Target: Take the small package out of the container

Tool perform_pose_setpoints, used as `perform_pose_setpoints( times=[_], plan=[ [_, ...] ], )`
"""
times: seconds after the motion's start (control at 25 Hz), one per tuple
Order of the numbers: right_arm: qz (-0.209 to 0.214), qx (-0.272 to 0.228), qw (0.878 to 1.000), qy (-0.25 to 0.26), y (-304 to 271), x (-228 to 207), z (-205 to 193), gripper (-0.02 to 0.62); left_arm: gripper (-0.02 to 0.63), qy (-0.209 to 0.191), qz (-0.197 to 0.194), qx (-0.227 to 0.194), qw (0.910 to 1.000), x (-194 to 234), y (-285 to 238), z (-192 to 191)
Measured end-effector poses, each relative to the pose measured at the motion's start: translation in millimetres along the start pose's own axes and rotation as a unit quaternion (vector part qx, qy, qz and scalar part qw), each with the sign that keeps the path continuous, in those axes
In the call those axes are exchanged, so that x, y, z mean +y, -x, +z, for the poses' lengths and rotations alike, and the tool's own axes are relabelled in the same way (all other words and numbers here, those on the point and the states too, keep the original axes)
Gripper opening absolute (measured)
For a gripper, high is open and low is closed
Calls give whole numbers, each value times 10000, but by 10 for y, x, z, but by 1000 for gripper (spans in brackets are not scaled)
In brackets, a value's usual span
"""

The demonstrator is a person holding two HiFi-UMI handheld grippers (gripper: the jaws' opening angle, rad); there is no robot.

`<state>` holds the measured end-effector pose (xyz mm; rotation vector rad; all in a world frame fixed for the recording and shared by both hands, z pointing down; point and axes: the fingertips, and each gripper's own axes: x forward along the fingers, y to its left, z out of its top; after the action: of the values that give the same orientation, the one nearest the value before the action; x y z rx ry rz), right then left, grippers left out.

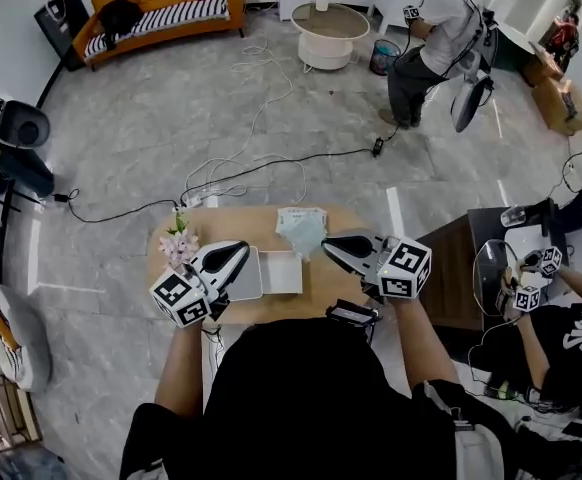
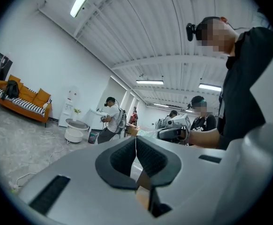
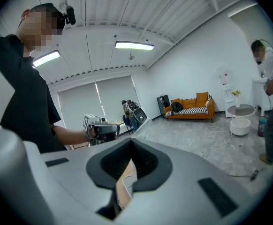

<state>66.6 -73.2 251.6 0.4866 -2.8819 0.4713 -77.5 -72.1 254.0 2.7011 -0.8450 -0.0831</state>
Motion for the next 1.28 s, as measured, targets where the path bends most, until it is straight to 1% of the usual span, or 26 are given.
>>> perform_pose_setpoints(
  times=[0.36,0.48,0.6,0.68,1.28],
  plan=[
    [118,-24,9999,-23,-63,-9,20,11,17,143,-107,73,9998,-32,-52,-86],
    [165,-69,9997,-167,-61,8,-19,11,17,243,-93,102,9996,-63,-52,-120],
    [220,-156,9992,-279,-56,25,-7,11,17,262,-126,108,9995,-88,-41,-153],
    [240,-167,9992,-282,-60,41,11,11,17,242,-157,125,9995,-98,-27,-166],
    [293,-72,9993,-236,-154,157,28,11,17,443,-239,185,9986,-74,58,-261]
  ],
)
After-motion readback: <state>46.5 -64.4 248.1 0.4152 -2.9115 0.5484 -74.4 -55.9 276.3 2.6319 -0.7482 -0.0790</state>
